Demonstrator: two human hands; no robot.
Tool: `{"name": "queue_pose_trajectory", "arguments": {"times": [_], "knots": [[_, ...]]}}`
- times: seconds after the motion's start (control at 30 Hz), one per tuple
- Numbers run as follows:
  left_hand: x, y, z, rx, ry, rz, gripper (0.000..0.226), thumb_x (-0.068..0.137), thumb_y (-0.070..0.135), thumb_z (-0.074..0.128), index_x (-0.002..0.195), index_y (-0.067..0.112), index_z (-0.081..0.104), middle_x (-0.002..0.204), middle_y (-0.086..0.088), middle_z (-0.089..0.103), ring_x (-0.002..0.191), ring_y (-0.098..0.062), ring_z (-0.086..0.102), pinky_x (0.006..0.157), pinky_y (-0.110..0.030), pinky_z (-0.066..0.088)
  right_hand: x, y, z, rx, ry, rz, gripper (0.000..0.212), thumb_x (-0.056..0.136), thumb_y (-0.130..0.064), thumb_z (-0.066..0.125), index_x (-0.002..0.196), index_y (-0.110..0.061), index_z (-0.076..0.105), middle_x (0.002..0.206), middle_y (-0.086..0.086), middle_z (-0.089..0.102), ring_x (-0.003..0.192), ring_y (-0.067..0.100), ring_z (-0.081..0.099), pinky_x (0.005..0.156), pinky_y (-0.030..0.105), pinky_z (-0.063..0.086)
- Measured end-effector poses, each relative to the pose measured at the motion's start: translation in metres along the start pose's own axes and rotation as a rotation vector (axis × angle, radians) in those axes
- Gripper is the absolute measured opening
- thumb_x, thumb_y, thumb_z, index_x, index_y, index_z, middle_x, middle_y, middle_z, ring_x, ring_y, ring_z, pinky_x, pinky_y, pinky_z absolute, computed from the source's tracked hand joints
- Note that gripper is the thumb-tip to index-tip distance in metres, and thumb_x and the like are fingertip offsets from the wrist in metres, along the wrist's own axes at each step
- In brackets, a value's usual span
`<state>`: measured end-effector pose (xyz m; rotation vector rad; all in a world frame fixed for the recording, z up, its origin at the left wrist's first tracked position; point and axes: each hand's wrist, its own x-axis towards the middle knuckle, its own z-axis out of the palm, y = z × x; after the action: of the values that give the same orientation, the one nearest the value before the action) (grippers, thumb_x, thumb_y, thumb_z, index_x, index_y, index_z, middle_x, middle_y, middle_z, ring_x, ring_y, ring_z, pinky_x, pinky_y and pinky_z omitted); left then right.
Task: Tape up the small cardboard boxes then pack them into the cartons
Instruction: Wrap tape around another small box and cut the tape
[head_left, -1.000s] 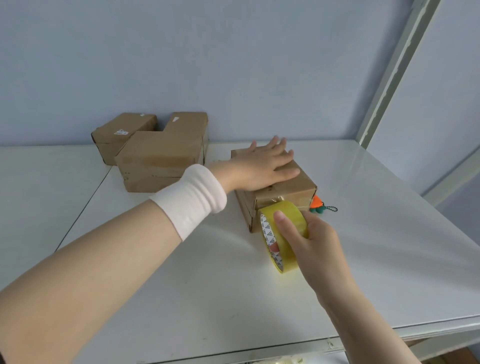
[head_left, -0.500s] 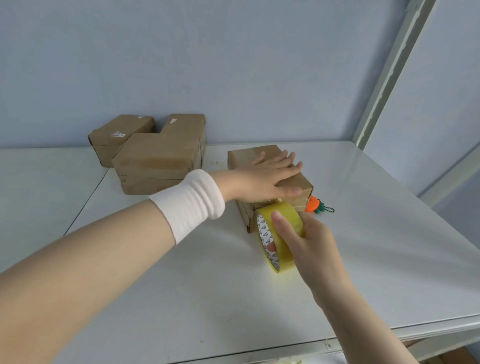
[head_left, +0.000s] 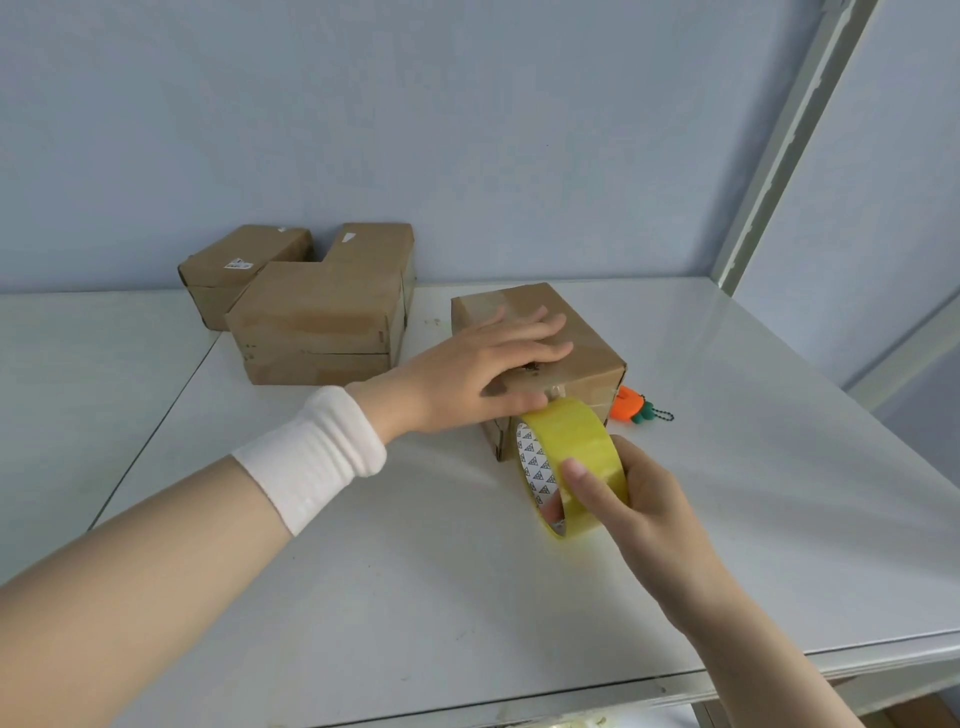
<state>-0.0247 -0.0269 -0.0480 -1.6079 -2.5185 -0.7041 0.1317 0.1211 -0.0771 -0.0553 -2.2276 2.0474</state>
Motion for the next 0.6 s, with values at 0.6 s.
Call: {"name": "queue_pose_trajectory", "arguments": {"times": [0.6], "knots": [[0.01,0.001,-0.017,-0.765,0.6,-0.232,0.046,0.088,0.047,0.046,0.122,0.016,0.05,0.109,0.008,0.06,0.104,-0.001,0.055,0.093,-0.022,0.043,0.096,-0.129,0.01,0.11,-0.03,-0.262,0.028,0.092,-0.03,0.057,0.093,-0.003,0.063,0.069,0.004,0.071,0.065,0.021,0.066,0.059,0.028,0.057]]}}
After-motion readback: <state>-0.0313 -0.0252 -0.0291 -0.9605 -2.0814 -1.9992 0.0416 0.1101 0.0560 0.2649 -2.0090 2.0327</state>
